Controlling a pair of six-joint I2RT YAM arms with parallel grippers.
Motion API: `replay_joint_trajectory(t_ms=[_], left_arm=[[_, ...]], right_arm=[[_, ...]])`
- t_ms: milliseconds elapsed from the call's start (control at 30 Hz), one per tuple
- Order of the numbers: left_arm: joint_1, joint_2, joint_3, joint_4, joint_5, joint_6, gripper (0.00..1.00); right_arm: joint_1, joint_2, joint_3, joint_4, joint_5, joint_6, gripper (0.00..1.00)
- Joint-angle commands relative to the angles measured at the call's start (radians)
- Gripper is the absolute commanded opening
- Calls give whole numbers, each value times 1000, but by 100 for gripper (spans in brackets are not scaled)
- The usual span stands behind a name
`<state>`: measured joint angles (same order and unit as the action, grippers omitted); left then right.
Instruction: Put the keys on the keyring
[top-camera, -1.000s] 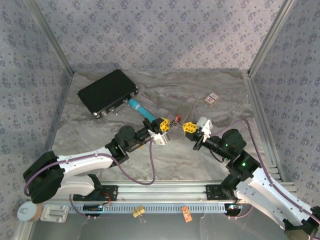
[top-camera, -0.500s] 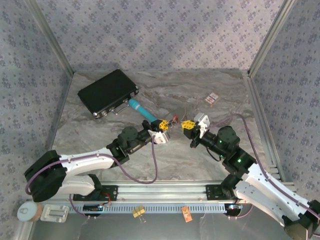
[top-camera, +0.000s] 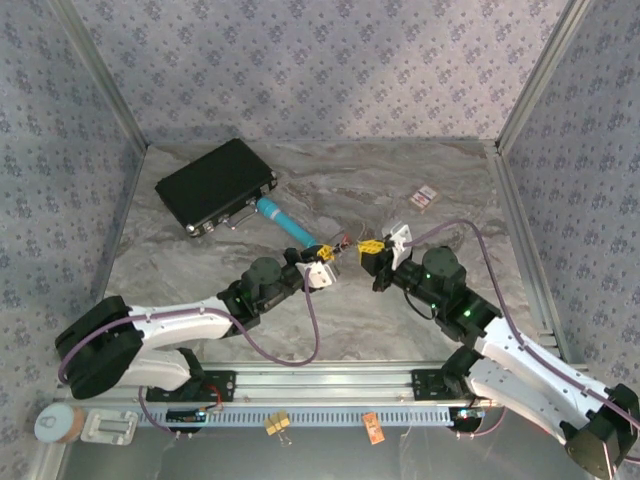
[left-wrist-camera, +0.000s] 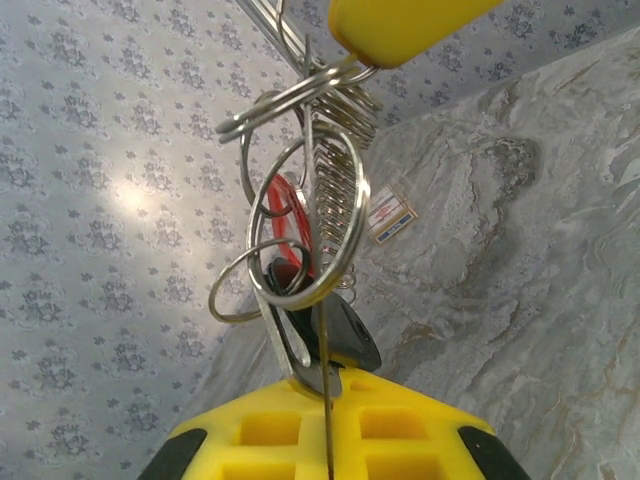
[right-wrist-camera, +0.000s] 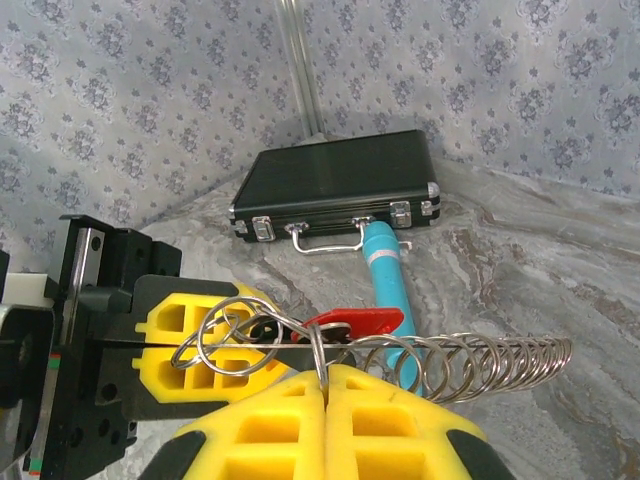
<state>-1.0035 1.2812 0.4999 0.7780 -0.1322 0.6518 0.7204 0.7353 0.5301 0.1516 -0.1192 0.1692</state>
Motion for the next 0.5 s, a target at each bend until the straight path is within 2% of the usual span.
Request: replay_joint_trajectory(t_ms=[0,200,467], left_arm=[[-27,11,-1,37,63,-30,8],[-27,43,-7,52,73,-58,16],[-29,16,-39,39,86,-104,36]], right_arm=[[-10,14,22,92,17,36,0],[-12,24,21,76,23,28,0],[-33,18,-16,87,26,10,0]])
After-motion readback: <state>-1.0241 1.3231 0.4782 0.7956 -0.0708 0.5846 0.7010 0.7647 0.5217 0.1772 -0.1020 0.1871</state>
